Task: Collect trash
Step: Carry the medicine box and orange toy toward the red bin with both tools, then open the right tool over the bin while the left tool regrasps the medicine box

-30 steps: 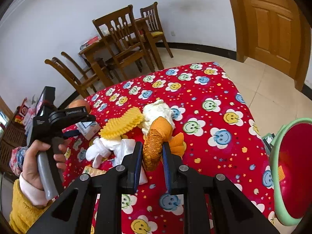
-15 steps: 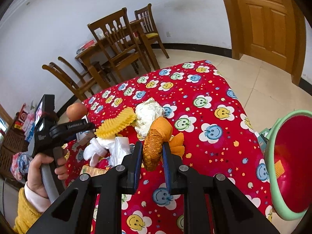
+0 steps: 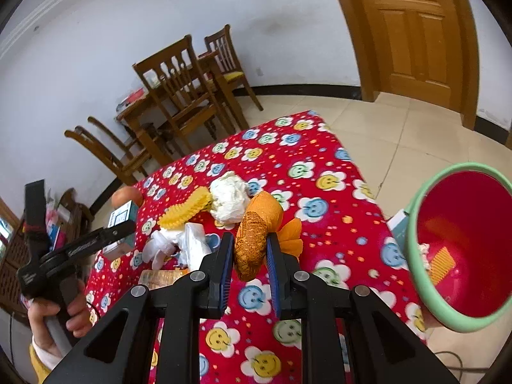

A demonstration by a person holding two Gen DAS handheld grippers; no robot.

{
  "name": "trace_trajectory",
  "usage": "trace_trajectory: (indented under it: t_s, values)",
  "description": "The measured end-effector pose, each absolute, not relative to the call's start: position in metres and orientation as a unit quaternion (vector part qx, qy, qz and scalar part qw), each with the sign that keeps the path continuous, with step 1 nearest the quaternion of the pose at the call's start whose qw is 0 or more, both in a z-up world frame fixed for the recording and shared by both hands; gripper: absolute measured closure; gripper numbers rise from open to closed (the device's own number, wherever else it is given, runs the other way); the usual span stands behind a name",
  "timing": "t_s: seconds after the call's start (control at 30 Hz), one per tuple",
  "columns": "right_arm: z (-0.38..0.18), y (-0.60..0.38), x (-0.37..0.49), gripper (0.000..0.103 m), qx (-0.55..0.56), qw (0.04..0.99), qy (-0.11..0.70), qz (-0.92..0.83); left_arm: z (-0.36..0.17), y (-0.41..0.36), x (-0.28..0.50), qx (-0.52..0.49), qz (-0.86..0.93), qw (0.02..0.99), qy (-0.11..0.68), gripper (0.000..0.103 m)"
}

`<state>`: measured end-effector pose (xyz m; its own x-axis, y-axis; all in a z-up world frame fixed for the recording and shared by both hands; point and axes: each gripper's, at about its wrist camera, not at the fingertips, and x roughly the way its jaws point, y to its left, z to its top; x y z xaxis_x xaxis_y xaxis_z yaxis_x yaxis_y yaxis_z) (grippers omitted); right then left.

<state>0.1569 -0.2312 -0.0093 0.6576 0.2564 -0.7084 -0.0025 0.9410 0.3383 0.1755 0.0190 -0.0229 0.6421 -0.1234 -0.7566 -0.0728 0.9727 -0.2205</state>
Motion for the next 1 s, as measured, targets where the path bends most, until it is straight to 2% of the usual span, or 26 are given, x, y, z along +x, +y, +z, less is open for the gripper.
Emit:
trace_trajectory:
  t_s: [0.47,0.57,0.6,0.63,1.0]
  values:
    - [0.005,-0.296,0.115,0.082,0.179,0.908,0.38,-0.002,0.007,-0.062,0.147,-0.084,-0.114,0.903,0.405,0.038]
    - [0.003,-0.313,0.108,0.082,0.186,0.907,0.378,-0.022,0.007,-0.077,0.147,-0.077,-0.134,0.901,0.407,0.046]
    - [0.002,-0.32,0.105,0.082,0.189,0.906,0.377,-0.031,0.008,-0.082,0.147,-0.075,-0.139,0.899,0.407,0.051]
    - [0.001,-0.326,0.104,0.082,0.191,0.905,0.377,-0.037,0.008,-0.089,0.147,-0.073,-0.148,0.897,0.41,0.061]
    - [-0.015,-0.376,0.083,0.082,0.215,0.896,0.378,-0.088,-0.014,-0.126,0.148,-0.047,-0.166,0.88,0.442,0.061]
